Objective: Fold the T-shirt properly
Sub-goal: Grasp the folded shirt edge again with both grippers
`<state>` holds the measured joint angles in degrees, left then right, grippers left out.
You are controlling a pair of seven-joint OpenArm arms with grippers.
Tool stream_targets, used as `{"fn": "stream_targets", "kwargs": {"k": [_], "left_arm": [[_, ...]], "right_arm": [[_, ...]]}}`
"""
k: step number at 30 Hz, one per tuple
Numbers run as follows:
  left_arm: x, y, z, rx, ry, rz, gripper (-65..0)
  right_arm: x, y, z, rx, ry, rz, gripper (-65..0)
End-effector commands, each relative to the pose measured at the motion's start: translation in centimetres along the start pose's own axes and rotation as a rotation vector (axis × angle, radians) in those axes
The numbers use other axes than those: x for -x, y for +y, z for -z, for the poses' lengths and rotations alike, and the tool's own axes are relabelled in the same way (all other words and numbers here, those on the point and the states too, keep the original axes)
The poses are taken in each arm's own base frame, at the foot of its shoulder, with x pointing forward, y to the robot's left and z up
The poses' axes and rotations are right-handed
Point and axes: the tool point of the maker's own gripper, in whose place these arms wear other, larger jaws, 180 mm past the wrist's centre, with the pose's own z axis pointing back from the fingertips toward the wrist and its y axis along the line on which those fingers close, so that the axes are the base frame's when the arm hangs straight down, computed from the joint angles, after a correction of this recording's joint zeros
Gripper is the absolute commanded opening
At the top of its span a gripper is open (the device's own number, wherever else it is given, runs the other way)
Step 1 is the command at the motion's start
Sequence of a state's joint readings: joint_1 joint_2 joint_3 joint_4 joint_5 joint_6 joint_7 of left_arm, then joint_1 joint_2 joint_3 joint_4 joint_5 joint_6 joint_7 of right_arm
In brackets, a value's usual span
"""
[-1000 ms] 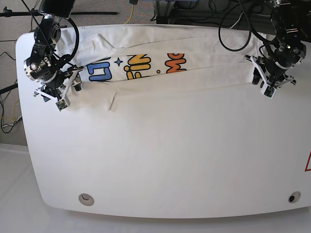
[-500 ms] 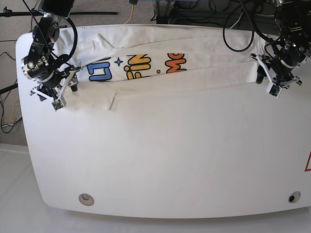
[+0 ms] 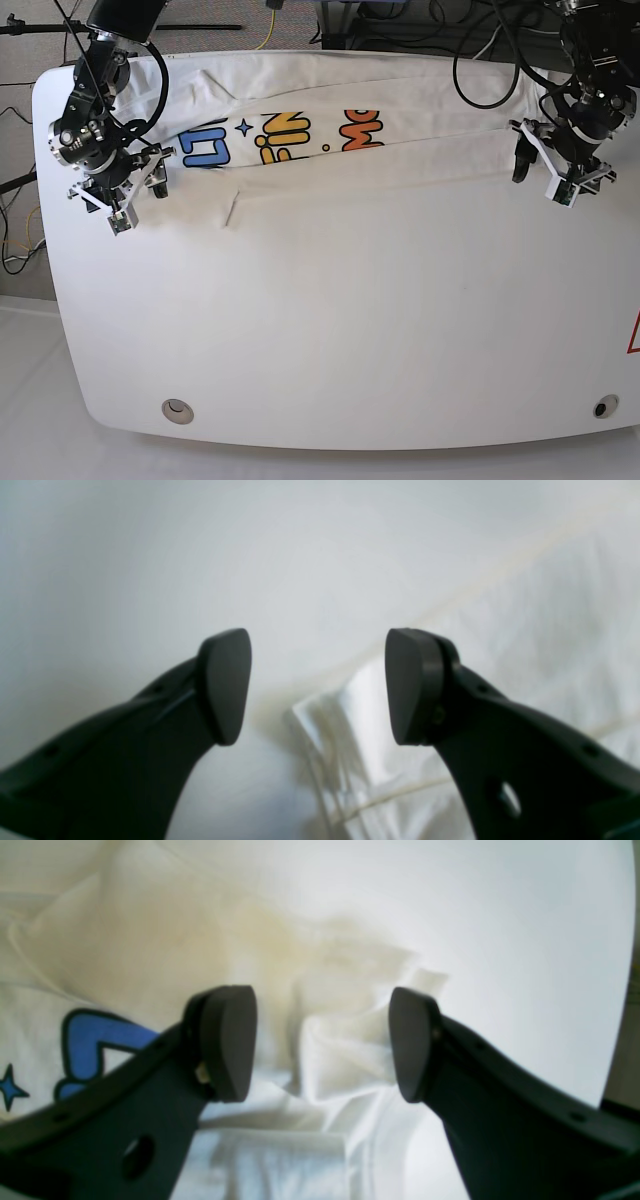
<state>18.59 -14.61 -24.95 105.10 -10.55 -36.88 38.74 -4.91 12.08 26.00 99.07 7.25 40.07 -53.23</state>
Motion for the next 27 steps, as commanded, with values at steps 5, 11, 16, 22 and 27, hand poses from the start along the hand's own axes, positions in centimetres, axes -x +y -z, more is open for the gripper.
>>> {"fn": "stream_targets", "kwargs": {"k": [5,11,16,22,27], "left_arm": [[-0.8,-1.7,0.0,0.036,-0.054,-0.029,-26.8],[-0.5,-3.8,0.2,0.074,-0.07,-0.092,-34.9],[0.4,-4.3,0.3,0.086,-0.044,-0.103,-40.2],[0.6,-2.8,1.4,0.08,0.002,-0.07,-50.4],[0.6,-1.3,1.6,0.063,0.023,-0.045,-57.5]], "right_arm": [[-0.7,1.1,0.2,-0.023,-0.043,0.02,-25.3],[0.3,3.2,0.2,-0.052,-0.029,0.042,-26.0],[1.0,4.3,0.2,-0.067,-0.017,0.057,-26.4],[1.6,3.5,0.5,-0.061,0.016,0.054,-24.1],[2.3,3.1,1.3,-0.069,0.04,0.072,-24.5]]}}
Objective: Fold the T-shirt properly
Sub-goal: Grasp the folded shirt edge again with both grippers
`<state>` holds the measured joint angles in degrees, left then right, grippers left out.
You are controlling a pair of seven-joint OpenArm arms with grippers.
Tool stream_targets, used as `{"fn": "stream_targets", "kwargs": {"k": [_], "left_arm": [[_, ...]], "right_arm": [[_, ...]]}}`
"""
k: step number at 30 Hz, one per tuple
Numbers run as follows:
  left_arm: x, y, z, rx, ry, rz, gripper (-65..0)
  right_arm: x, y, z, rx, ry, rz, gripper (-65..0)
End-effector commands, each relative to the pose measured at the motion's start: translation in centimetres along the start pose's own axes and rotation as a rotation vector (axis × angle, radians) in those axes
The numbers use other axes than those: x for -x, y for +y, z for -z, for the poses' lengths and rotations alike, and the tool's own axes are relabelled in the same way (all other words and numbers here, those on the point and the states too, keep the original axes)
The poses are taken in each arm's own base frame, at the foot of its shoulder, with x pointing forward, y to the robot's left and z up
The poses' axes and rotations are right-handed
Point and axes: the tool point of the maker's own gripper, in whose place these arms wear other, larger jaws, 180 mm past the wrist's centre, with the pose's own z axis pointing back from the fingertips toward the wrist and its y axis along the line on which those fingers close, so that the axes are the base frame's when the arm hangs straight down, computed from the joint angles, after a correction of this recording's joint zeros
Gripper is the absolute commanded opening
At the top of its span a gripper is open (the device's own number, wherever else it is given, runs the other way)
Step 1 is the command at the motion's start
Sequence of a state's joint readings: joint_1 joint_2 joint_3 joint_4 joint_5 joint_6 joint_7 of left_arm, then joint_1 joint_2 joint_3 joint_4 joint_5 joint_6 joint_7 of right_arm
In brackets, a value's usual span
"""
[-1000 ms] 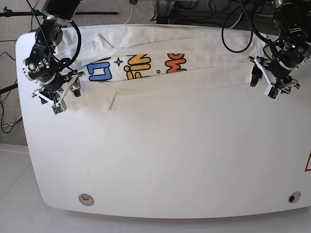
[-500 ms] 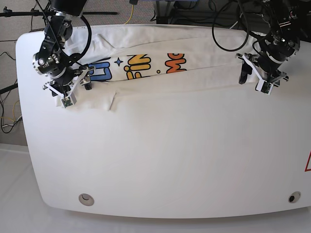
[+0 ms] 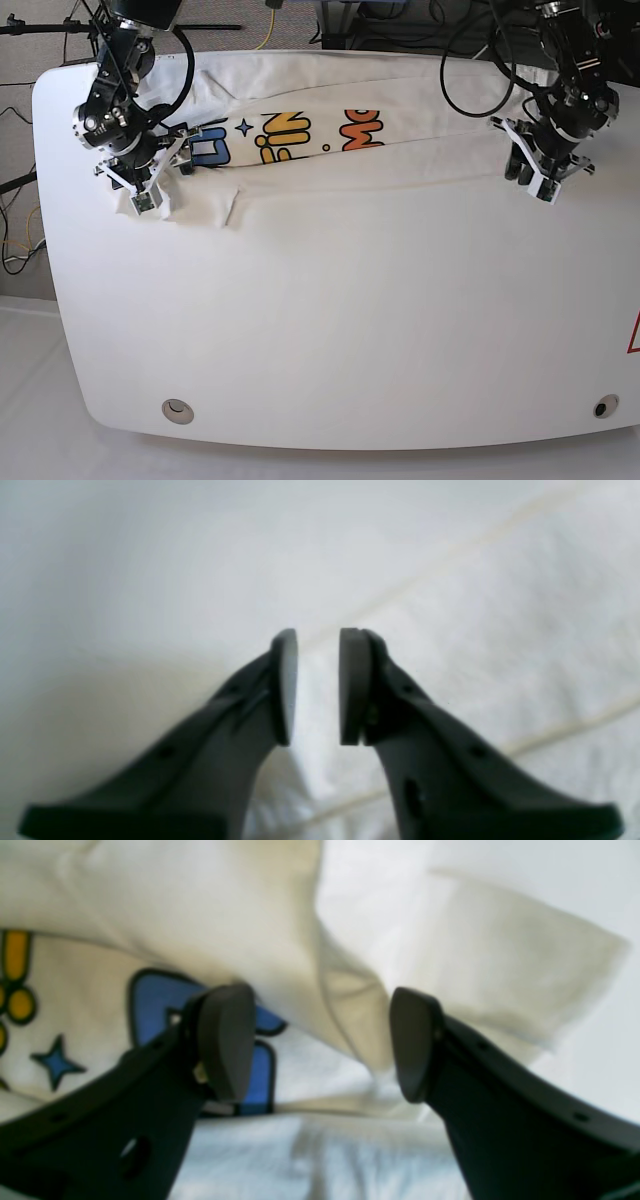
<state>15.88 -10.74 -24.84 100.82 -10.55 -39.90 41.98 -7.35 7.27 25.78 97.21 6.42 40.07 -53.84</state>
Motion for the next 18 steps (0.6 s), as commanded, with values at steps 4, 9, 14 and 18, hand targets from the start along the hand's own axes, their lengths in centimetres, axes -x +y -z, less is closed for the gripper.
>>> {"fn": "stream_targets", "kwargs": {"k": [4,9,14,18], "left_arm": [[-1.3,1.4,-0.5,-0.007,-0.05,0.044,-63.1],[-1.1,0.8,-0.6,0.005,-0.061,0.041,-64.8],[-0.2,0.4,-1.5,0.005,-0.051,0.031,-62.6],[0.5,0.1,-1.6,0.012,-0.045,0.017,-61.7]], "right_arm": [[-0.4,-0.6,1.7,-0.032,-0.003,0.048,-34.3],[-0.2,-0.5,2.1,-0.045,0.001,0.057,-54.2],[0.2,0.3,2.1,-0.057,-0.024,0.053,-65.0],[0.5,0.8,2.2,-0.068,-0.041,0.055,-65.0]]}}
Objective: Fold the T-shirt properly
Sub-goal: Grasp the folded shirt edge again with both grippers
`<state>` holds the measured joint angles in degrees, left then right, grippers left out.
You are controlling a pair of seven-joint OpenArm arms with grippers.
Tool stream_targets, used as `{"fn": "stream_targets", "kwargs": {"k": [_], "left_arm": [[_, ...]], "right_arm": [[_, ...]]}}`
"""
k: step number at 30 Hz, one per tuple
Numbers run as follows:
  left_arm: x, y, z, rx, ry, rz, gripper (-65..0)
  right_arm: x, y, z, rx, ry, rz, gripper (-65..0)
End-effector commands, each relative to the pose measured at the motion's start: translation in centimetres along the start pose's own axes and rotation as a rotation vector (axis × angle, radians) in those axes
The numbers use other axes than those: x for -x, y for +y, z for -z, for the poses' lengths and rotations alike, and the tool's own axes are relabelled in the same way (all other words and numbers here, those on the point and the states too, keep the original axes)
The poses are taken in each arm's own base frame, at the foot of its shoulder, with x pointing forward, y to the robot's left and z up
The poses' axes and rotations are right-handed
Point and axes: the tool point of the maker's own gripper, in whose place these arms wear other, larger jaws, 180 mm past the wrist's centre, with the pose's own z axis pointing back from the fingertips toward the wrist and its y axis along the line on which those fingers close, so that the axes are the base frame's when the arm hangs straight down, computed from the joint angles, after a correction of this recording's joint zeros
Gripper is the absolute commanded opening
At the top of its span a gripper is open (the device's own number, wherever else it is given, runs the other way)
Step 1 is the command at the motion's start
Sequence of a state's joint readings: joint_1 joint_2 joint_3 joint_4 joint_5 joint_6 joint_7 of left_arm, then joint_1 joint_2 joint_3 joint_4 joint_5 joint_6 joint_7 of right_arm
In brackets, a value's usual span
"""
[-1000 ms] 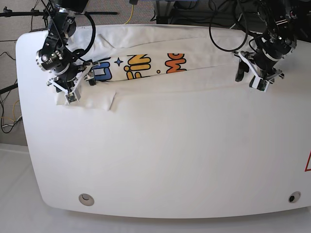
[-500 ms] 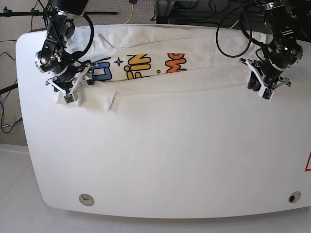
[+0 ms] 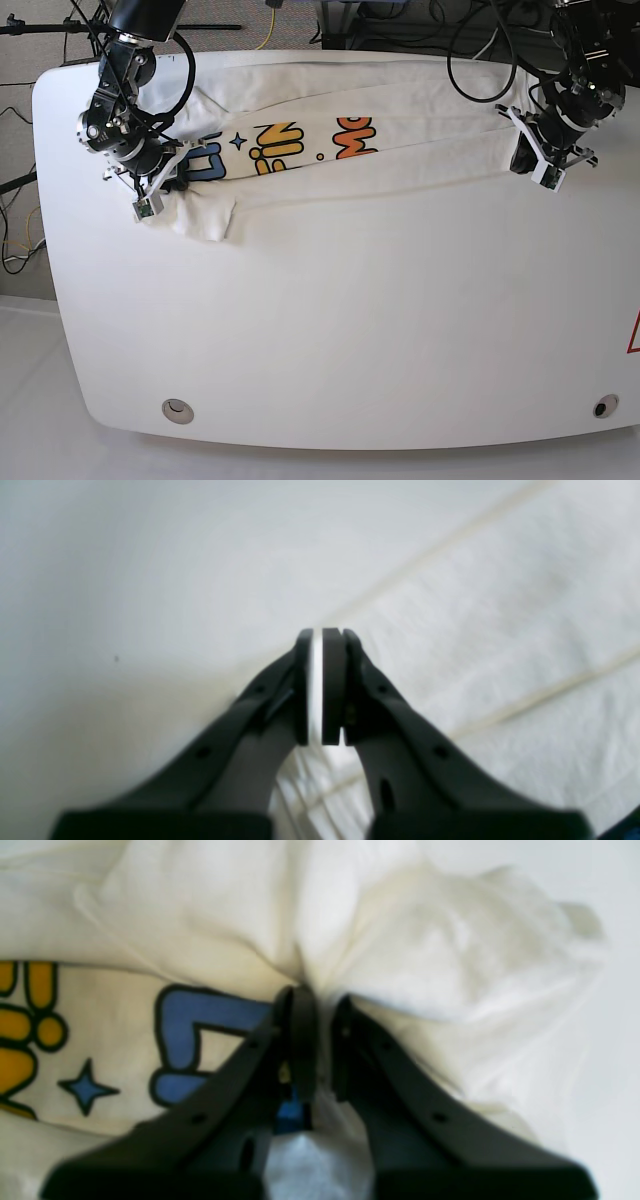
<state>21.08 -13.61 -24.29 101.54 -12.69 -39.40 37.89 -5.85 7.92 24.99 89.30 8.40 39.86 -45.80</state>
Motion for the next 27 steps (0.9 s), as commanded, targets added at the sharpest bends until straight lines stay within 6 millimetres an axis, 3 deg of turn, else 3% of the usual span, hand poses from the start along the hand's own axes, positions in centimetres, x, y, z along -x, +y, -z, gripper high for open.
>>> {"fn": "stream_targets", "kwargs": {"k": [1,4,12,18,24,27], "left_arm": [[-0.8,0.6,-0.3,-0.014,-0.035,-0.002,-61.7],[0.8,1.7,0.8,-0.033,0.003,-0.046,-62.8],[3.6,2.2,3.3,-0.013,0.073,-0.129,-64.3],[1.7,3.1,4.3,-0.015,0.026,-0.154,-63.6],[-0.2,3.9,4.0,-0.034,-0.012,-0.122,-63.5],[-0.3,4.1,3.5,-0.052,-0.011,-0.109,-63.1]], "right_arm": [[1.1,0.2,0.2,-0.006,0.039,-0.011,-65.0],[2.0,1.1,2.0,-0.059,0.048,0.019,-65.0],[4.5,2.8,3.9,-0.129,0.117,0.043,-65.0],[4.1,2.7,3.7,-0.127,0.127,0.017,-64.8],[3.4,2.1,2.8,-0.102,0.142,0.001,-64.3],[1.7,1.3,1.4,-0.061,0.139,-0.044,-64.8]]}}
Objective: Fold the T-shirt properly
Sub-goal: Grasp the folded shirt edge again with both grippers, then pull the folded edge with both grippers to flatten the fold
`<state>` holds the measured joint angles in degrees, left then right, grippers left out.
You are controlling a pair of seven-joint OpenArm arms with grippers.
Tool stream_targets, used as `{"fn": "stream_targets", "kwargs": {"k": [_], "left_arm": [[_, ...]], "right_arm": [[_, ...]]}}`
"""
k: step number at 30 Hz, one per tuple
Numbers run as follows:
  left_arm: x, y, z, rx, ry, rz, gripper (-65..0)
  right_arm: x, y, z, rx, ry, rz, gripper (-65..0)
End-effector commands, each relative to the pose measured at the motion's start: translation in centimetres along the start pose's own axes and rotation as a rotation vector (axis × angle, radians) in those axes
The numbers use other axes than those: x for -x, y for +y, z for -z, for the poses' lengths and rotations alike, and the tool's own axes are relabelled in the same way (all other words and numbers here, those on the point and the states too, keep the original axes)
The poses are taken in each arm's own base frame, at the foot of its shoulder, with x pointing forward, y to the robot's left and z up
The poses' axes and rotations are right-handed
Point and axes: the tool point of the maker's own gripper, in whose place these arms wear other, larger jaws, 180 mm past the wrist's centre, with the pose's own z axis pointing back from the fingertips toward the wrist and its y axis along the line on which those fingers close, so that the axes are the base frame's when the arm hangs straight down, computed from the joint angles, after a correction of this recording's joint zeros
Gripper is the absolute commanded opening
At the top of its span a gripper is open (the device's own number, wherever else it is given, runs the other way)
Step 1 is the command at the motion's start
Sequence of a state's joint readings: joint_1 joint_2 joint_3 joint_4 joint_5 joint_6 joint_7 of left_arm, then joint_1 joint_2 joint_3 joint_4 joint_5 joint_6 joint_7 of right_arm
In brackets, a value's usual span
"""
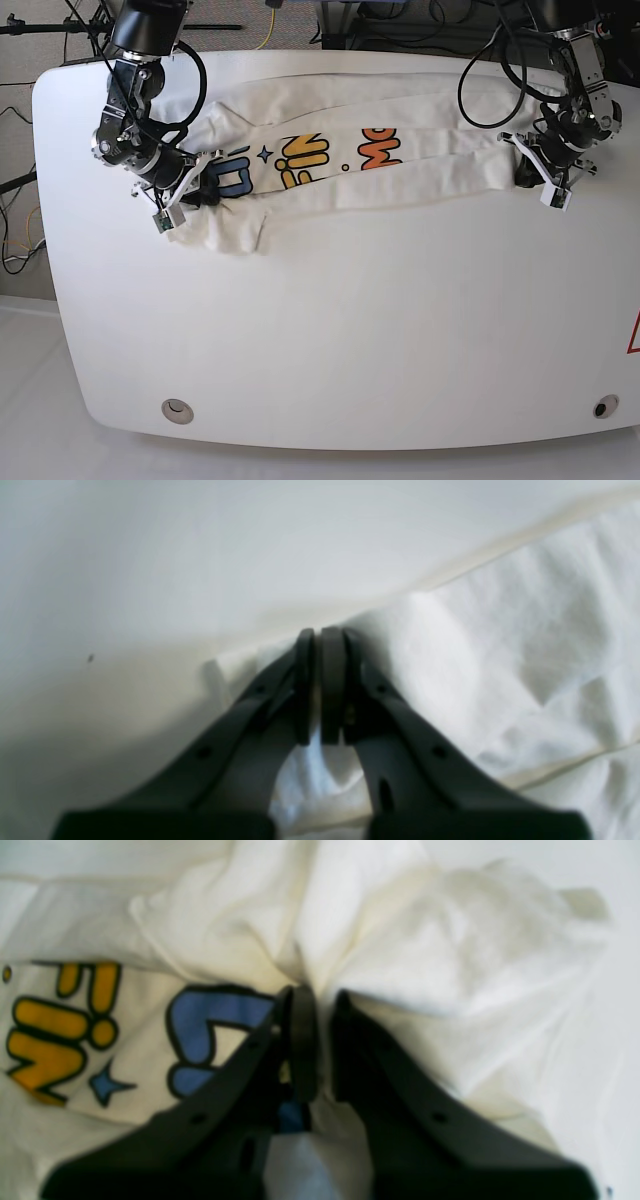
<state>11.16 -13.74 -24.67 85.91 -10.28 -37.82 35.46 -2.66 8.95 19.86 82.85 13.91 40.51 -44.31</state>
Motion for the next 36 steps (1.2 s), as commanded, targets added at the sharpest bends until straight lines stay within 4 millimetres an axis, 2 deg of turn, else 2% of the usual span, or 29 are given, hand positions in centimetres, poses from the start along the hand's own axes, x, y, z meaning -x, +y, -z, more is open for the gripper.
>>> {"fn": "stream_targets", "kwargs": {"k": [1,7,9,17,21,23,27,29,36], "left_arm": [[-1.6,0.6,-0.8,-0.02,-0.038,0.036,-63.1],[-1.9,0.5,-1.2,-0.035,-0.051,0.044,-63.4],[-1.4,1.0,-0.7,-0.048,-0.039,0.015,-63.6],[-0.6,1.3,-0.1,-0.048,-0.021,-0.015,-63.5],[-0.9,0.2,-0.1,0.021,-0.012,0.047,-59.8],[-0.8,0.3,-0.2,0.018,-0.005,0.051,-58.4],[-0.5,0.1,-0.3,0.021,0.002,0.052,-57.5],[-1.0,0.0,-0.3,0.023,-0.007,0.061,-60.4],[-1.8,0.2,-0.3,0.019,-0.036,0.07,-62.3]], "right_arm": [[2.5,-1.6,-1.7,0.089,0.174,-0.067,-64.8],[1.8,-2.0,-3.3,0.127,0.18,-0.088,-64.8],[1.6,-2.2,-3.4,0.136,0.175,-0.093,-64.5],[0.8,-2.2,-2.4,0.115,0.119,-0.076,-64.6],[-0.6,-2.1,-1.0,0.076,0.03,-0.027,-62.9],[-0.9,-2.2,-0.8,0.069,0.015,-0.017,-61.3],[-1.2,-2.2,-0.8,0.069,-0.013,-0.016,-53.7],[-1.4,-2.5,-1.2,0.08,-0.036,-0.021,-48.2],[-1.6,-2.9,-1.6,0.09,-0.049,-0.035,-51.8]]}}
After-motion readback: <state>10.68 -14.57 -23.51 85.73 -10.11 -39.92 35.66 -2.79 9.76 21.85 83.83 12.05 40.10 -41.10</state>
